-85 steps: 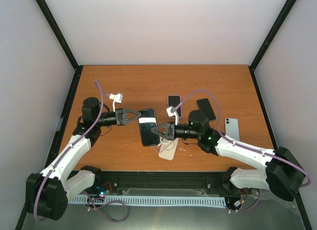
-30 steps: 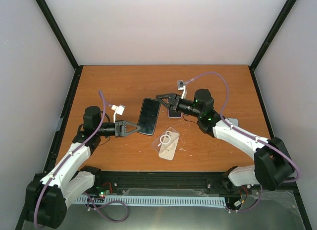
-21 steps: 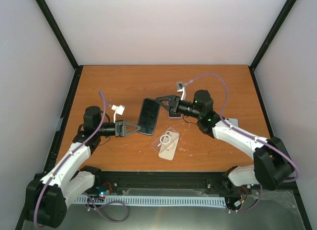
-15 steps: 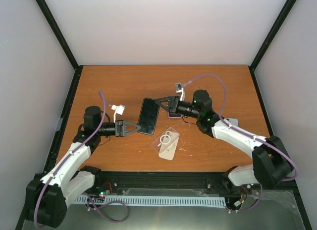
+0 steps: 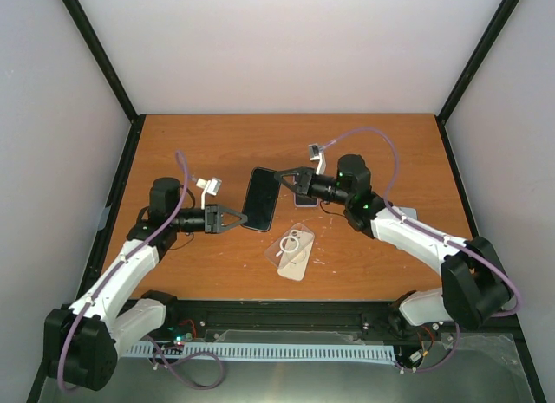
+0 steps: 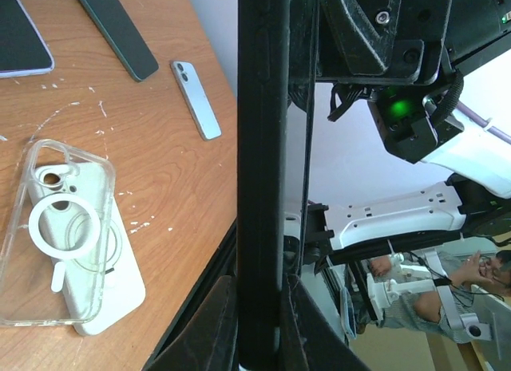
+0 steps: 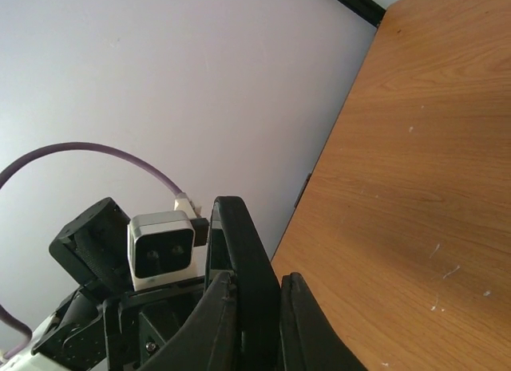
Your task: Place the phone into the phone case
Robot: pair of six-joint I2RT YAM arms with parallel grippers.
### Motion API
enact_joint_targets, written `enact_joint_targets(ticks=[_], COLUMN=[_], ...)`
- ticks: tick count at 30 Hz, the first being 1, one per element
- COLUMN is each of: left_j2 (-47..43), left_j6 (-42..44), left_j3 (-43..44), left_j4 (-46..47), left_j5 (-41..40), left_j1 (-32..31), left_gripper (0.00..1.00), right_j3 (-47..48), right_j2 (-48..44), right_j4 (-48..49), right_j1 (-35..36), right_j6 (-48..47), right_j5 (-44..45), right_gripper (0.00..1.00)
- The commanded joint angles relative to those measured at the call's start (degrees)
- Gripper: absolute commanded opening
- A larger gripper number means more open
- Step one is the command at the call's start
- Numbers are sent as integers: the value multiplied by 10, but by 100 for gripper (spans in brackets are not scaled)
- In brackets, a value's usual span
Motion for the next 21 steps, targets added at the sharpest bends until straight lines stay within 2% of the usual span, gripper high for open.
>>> enact_joint_targets(ticks=[1,7,11,18,21], left_j2=[1,23,52,109,139], left_j6=[15,14,26,43,38], left_j3=[27,17,18,16,9], left_j4=[-8,-18,-49,-62,-51], left_j5=[-55,-105,-147,-211,-221], left_j1=[1,2,7,22,35], left_gripper=[0,0,0,0,0], right_j3=[11,-3,-6,-3,0], right_j2=[10,-6,-27,-79,-100], right_j4=[-40,-87,-154,-290,-349], right_j1=[2,-3,-12,-20,-22], right_j6=[-27,-50,-71,-122,-143], right_j5=[5,41,64,136,178], right_gripper=[6,46,71,99,100])
